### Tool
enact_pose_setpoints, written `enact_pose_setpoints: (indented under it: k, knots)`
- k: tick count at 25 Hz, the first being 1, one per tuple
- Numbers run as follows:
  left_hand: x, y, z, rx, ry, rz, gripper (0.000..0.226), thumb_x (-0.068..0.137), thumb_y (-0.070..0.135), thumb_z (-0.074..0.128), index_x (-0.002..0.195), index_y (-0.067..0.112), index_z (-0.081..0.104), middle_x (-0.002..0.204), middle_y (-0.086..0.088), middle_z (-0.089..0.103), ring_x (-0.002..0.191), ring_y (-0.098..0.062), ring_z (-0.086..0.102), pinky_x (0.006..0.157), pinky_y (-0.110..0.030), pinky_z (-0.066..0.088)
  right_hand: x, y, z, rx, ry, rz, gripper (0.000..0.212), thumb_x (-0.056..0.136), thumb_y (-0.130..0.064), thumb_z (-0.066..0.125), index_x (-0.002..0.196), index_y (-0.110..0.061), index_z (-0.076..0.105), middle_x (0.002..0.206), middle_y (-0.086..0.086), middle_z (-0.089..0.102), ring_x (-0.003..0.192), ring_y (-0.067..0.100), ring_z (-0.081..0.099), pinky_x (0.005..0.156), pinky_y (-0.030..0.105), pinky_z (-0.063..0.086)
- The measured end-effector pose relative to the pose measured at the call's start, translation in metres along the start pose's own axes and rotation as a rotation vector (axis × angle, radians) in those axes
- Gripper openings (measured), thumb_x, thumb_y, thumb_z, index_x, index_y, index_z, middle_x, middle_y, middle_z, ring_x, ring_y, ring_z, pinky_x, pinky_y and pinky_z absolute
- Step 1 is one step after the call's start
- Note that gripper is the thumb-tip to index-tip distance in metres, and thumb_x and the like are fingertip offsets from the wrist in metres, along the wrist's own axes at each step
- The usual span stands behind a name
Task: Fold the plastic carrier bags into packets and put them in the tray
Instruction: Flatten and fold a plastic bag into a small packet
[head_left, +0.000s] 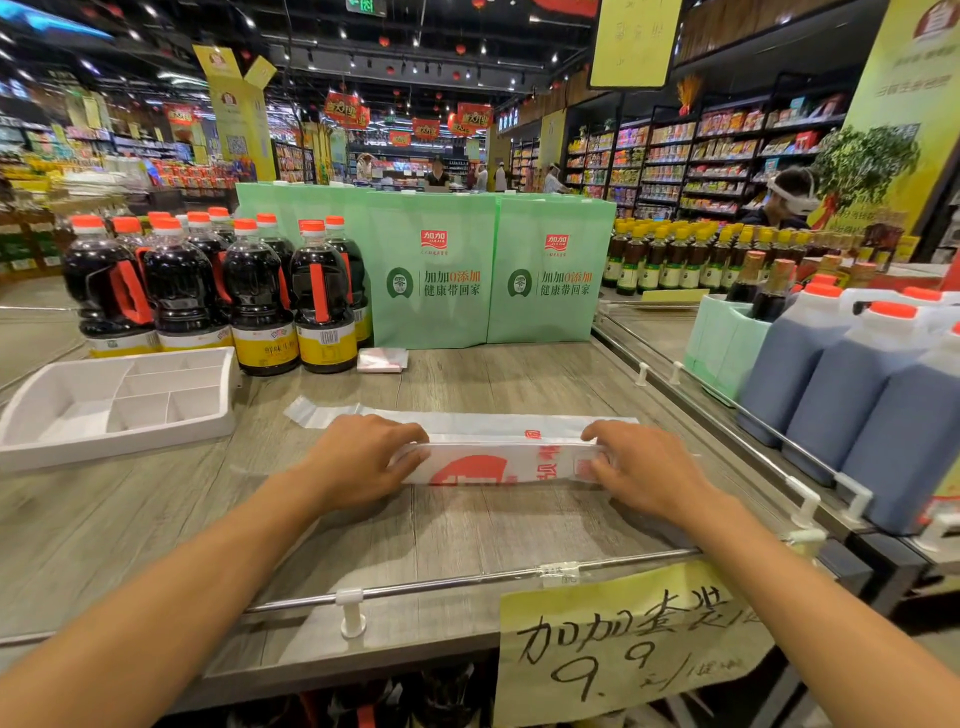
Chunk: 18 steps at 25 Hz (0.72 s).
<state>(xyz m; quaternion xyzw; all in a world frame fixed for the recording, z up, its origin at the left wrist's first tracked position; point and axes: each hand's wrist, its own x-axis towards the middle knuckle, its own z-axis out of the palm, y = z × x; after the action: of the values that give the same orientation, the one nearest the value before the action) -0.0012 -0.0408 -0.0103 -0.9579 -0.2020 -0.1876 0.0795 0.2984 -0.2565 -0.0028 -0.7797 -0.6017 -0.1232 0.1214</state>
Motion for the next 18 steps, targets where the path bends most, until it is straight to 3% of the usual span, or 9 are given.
enact_pose_setpoints:
  k: [4, 6, 10, 13, 18]
  knots:
    - [0.0, -0.003, 0.005, 0.106, 0.037, -0.015, 0.045, 0.102, 0.051, 0.029, 0.128, 0.033, 0.061, 0.116, 0.009, 0.072, 0.096, -0.019, 0.068, 0.07, -0.033, 0.05, 0.001, 0.004, 0.002, -0.017, 0.017, 0.032, 0.039, 0.091, -0.04, 0.053, 0.124, -0.025, 0.064, 0.106, -0.008, 0.073, 0.077, 0.014, 0.064, 0.071, 0.035, 0.054]
    - [0.002, -0.003, 0.011, 0.122, 0.028, -0.039, 0.04, 0.105, 0.043, 0.038, 0.14, 0.03, 0.052, 0.126, 0.007, 0.066, 0.108, -0.019, 0.063, 0.087, -0.036, 0.049, 0.003, 0.006, 0.005, -0.037, 0.017, 0.044, 0.034, 0.093, -0.042, 0.052, 0.121, -0.026, 0.063, 0.101, -0.008, 0.071, 0.078, 0.013, 0.062, 0.077, 0.037, 0.054]
    - [0.004, -0.004, 0.022, 0.014, -0.127, -0.107, 0.052, 0.107, 0.048, 0.027, 0.156, 0.031, 0.033, 0.15, 0.004, 0.045, 0.137, -0.019, 0.042, 0.116, -0.04, 0.03, 0.007, 0.012, 0.012, -0.153, -0.072, 0.051, 0.043, 0.098, -0.045, 0.047, 0.136, -0.027, 0.054, 0.127, -0.004, 0.063, 0.113, 0.018, 0.059, 0.102, 0.042, 0.042]
    - [0.0, -0.003, 0.028, -0.123, -0.291, -0.132, 0.054, 0.108, 0.05, 0.027, 0.159, 0.034, 0.025, 0.163, 0.006, 0.031, 0.148, -0.017, 0.028, 0.121, -0.037, 0.018, 0.008, 0.018, 0.019, -0.163, -0.184, 0.054, 0.048, 0.102, -0.046, 0.042, 0.145, -0.026, 0.046, 0.138, 0.0, 0.055, 0.125, 0.022, 0.053, 0.108, 0.043, 0.039]
    - [0.004, -0.004, 0.033, -0.196, -0.362, -0.17, 0.053, 0.109, 0.048, 0.023, 0.16, 0.035, 0.022, 0.168, 0.008, 0.021, 0.154, -0.011, 0.016, 0.127, -0.04, 0.005, 0.01, 0.019, 0.023, -0.118, -0.243, -0.019, 0.05, 0.105, -0.039, 0.038, 0.152, -0.021, 0.04, 0.153, 0.002, 0.043, 0.137, 0.024, 0.043, 0.115, 0.041, 0.034]
